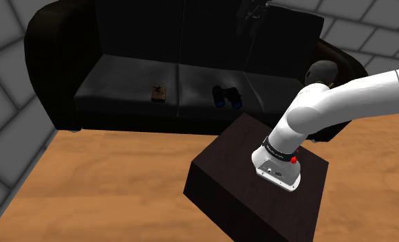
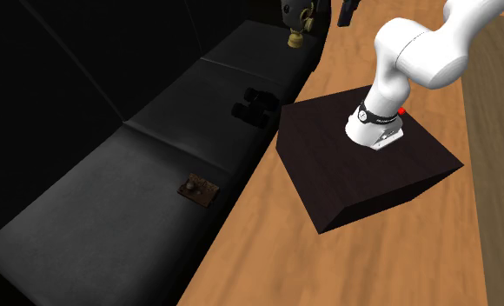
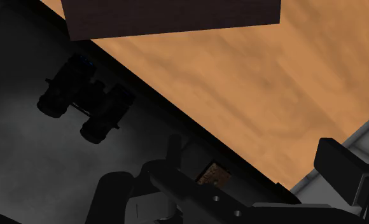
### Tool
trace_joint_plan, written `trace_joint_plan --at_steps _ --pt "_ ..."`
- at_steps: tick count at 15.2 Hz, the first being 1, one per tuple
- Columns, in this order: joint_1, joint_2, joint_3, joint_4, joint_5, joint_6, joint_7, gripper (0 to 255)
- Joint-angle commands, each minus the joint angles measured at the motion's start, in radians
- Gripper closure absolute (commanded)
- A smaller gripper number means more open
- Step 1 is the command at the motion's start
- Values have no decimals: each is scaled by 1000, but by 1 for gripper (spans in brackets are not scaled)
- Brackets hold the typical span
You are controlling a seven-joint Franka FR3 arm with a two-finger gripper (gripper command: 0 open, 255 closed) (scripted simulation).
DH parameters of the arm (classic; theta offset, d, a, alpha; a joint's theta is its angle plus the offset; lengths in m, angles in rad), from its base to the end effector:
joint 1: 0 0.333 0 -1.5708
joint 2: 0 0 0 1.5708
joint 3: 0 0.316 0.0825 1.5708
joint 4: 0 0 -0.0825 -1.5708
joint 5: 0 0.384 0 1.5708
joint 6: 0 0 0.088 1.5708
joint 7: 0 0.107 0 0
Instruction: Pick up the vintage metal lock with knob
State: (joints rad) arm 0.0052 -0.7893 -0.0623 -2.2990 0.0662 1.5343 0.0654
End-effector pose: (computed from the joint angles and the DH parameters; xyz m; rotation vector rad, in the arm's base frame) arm 0.3025 -0.0169 0.6151 -3.0269 0.1536 -0.0337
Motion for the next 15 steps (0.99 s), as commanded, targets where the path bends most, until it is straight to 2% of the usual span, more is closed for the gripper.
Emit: trace_joint_plan --at_steps 1,8,15 --pt "0 0 0 0 0 0 0 0" --pt "17 202 18 -20 -3 207 -14 0" --pt "32 442 34 26 -8 386 -24 0"
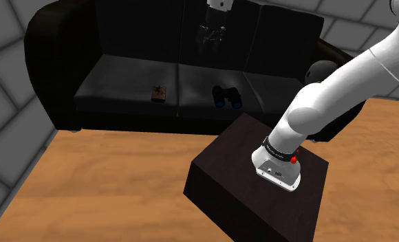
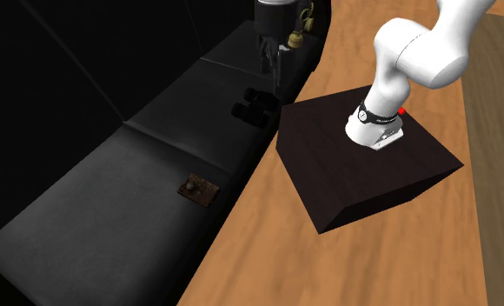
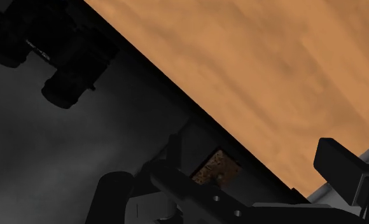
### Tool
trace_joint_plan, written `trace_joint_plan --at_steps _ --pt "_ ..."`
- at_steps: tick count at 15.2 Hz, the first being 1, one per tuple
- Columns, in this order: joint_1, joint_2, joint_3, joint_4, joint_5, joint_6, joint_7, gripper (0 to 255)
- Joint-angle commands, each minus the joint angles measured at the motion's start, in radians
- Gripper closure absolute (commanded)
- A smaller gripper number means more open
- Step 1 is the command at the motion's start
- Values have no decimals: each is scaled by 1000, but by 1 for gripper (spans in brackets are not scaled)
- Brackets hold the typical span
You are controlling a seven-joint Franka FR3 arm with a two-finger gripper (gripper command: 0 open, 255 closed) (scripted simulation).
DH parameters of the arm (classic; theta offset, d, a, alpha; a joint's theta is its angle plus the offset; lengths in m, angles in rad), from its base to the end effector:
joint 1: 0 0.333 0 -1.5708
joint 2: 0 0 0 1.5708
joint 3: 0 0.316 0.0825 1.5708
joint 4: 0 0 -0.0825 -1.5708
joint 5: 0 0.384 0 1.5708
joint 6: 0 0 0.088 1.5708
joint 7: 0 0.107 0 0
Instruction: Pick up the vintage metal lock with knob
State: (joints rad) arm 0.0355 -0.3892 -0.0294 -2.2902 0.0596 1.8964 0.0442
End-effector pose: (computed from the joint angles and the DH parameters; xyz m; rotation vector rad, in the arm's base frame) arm 0.4340 0.0061 0.5029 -3.0730 0.0847 0.0102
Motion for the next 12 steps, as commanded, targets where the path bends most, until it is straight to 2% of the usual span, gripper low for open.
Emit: trace_joint_plan --at_steps 1,12 --pt "3 78 3 29 -3 46 -3 0" --pt "20 495 22 245 -29 223 -3 0"
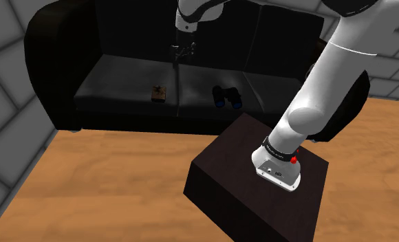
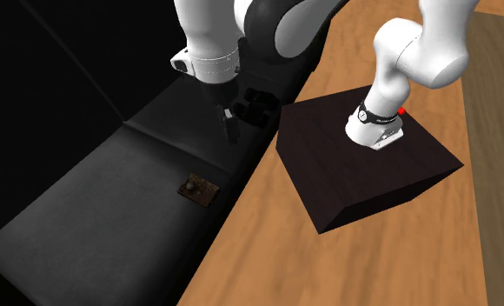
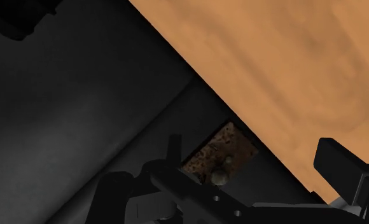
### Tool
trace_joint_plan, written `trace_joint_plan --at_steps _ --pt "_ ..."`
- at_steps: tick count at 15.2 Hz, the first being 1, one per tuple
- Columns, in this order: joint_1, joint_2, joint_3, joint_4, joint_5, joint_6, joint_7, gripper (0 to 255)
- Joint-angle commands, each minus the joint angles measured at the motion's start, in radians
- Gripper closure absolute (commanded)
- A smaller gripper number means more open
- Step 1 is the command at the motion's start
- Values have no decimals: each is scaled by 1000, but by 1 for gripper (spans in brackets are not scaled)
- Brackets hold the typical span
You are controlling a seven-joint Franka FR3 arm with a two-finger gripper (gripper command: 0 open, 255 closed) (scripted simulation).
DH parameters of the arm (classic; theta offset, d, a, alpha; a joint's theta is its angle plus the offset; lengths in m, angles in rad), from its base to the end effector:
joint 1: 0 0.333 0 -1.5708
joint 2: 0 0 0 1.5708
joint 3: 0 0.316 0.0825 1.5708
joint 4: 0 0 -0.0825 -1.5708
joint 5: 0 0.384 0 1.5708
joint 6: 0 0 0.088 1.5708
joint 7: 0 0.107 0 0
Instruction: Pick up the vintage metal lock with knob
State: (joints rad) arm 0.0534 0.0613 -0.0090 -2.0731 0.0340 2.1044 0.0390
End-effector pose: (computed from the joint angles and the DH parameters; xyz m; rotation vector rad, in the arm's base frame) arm 0.5545 0.0263 0.3984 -3.1140 0.0192 0.0485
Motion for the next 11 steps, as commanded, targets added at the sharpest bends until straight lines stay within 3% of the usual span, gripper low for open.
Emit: trace_joint_plan --at_steps 1,11 --pt "4 83 3 55 -7 24 2 0" --pt "23 484 6 408 -44 49 10 0"
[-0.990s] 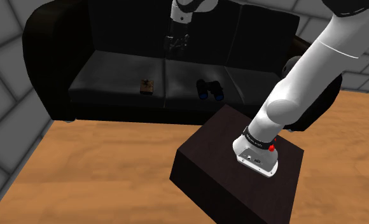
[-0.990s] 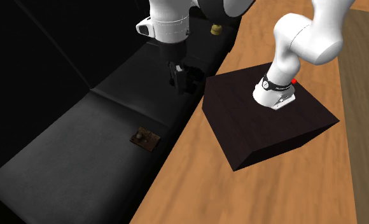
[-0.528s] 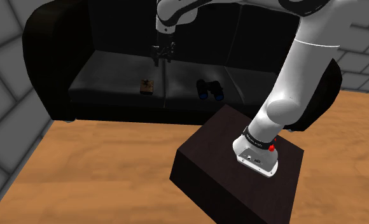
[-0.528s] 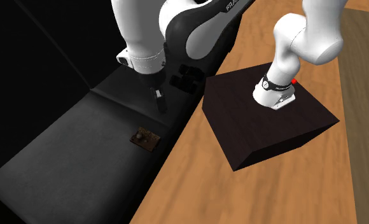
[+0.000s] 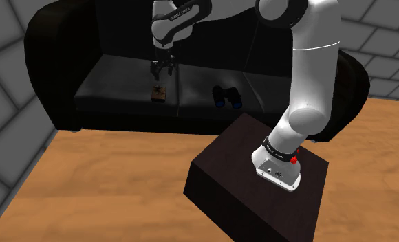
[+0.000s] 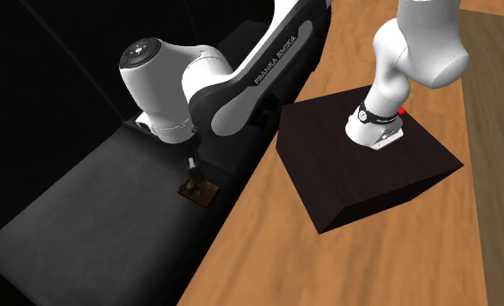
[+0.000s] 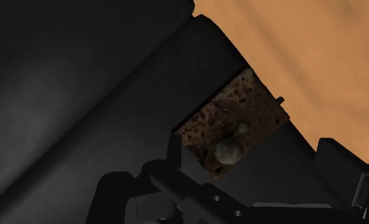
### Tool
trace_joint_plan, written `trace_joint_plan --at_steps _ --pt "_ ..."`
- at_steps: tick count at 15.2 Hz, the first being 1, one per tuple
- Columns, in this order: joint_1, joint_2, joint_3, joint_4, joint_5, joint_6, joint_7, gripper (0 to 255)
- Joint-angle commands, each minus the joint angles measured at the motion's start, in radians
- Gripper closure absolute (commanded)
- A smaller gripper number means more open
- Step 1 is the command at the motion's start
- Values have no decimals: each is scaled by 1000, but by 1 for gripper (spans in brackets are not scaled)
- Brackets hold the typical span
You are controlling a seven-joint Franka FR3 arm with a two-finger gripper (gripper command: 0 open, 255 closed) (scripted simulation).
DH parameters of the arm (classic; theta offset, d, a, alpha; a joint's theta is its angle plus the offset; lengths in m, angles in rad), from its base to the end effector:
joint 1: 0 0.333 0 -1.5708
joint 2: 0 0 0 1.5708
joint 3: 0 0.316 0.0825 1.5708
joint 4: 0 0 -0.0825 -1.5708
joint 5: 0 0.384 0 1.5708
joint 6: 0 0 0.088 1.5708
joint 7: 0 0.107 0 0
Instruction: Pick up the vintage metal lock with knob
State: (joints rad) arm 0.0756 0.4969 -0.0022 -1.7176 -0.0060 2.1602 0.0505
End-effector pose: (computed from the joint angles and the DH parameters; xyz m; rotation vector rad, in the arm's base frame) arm 0.6601 0.0484 0.2954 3.1309 0.0417 -0.0843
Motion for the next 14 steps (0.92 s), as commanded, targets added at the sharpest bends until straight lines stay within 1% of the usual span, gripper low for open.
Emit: trace_joint_plan --at_steps 1,3,11,13,14 --pt "3 91 -1 98 -7 -12 -1 0" --pt "8 179 -2 195 -14 -26 0 0" --pt "8 242 -2 192 -14 40 1 0" --pt "8 242 -2 192 -14 40 1 0" --pt "8 242 -2 194 -14 38 1 255"
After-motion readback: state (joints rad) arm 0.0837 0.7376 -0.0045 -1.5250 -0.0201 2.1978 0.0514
